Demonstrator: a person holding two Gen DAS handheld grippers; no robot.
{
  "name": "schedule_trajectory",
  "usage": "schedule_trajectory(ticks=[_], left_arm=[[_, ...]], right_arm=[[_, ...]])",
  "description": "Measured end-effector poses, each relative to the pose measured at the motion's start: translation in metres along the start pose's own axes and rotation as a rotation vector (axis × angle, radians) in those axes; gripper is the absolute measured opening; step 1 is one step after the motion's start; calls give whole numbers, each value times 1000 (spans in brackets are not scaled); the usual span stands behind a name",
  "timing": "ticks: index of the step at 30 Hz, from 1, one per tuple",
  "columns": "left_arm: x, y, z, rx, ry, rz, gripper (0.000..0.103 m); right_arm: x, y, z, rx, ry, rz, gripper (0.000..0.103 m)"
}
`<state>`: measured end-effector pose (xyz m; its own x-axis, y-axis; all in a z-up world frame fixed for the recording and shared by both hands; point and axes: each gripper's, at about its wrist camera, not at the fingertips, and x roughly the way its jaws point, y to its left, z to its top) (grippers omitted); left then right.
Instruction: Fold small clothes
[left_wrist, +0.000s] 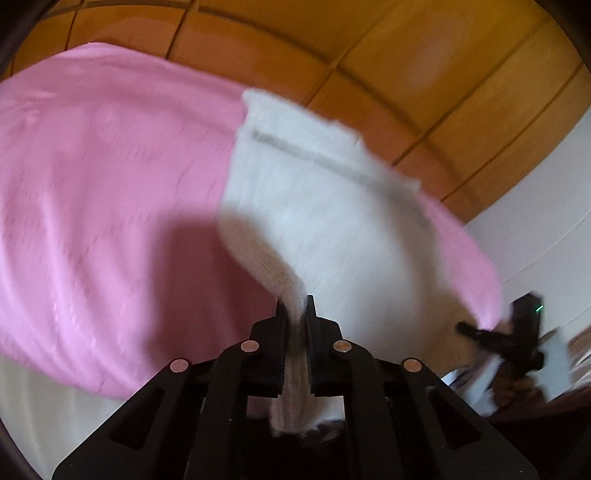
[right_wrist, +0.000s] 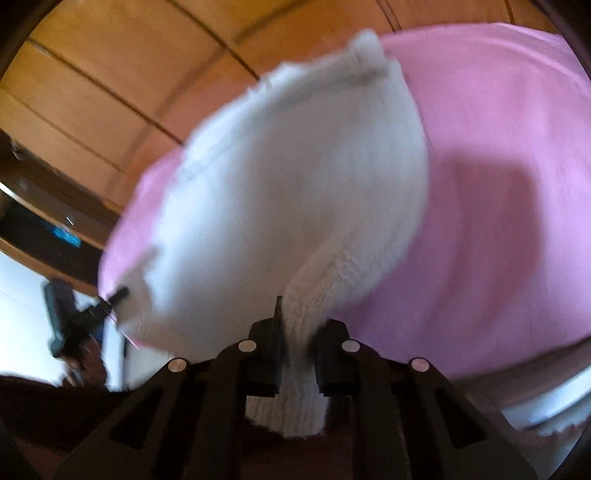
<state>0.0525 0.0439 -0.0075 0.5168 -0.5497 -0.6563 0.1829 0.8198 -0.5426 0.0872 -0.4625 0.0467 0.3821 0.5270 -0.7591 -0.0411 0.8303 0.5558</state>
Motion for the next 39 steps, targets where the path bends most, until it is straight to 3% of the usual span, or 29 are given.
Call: schedule_trajectory(ticks=[4,7,13,14,15,16,17,19,22,25,27,29,30,31,32,33,36,39], left_arm=[[13,-3,39,-34,-51,-51,6],[34,-4,69,-42,-70,-38,6],[75,3,124,-81,-101,75,6],[78,5,129,-91,-102,75,16],[77,11,131,-105,-107,87,40],[76,17,132,-130,-123,113,57],[71,25,128,-163,-150,111,77],[66,36,119,-176,-149,94,77],[62,50,97,-151,-108,94,77],[66,59,73,-134,-44,88,77],[71,55,62,-106,-16,63,77],[79,49,63,-73,-11,56,77],[84,42,63,-48,0,44,66],[92,36,66,-33,16,31,55],[99,29,68,-10,41,40,32],[103,25,69,3,54,47,17],[97,15,66,35,47,69,13],[78,18,60,-2,24,41,11]], right_arm=[[1,2,45,69,-119,69,12],[12,-9,77,133,-169,47,12],[35,-34,129,221,-215,-18,15],[37,-36,135,226,-221,-7,18],[36,-38,136,228,-222,-2,37],[34,-40,138,233,-216,9,65],[31,-41,137,234,-221,18,75],[16,-44,130,215,-266,5,81],[0,-52,112,198,-254,-22,87],[5,-55,90,128,-203,-114,85],[23,-51,82,84,-154,-161,74],[36,-43,79,40,-161,-214,69],[40,-38,79,22,-177,-230,60],[44,-34,82,19,-183,-233,43],[46,-32,84,26,-185,-232,32],[49,-30,87,34,-179,-227,20],[40,-17,90,33,-185,-212,16],[22,-16,79,53,-207,-165,14]])
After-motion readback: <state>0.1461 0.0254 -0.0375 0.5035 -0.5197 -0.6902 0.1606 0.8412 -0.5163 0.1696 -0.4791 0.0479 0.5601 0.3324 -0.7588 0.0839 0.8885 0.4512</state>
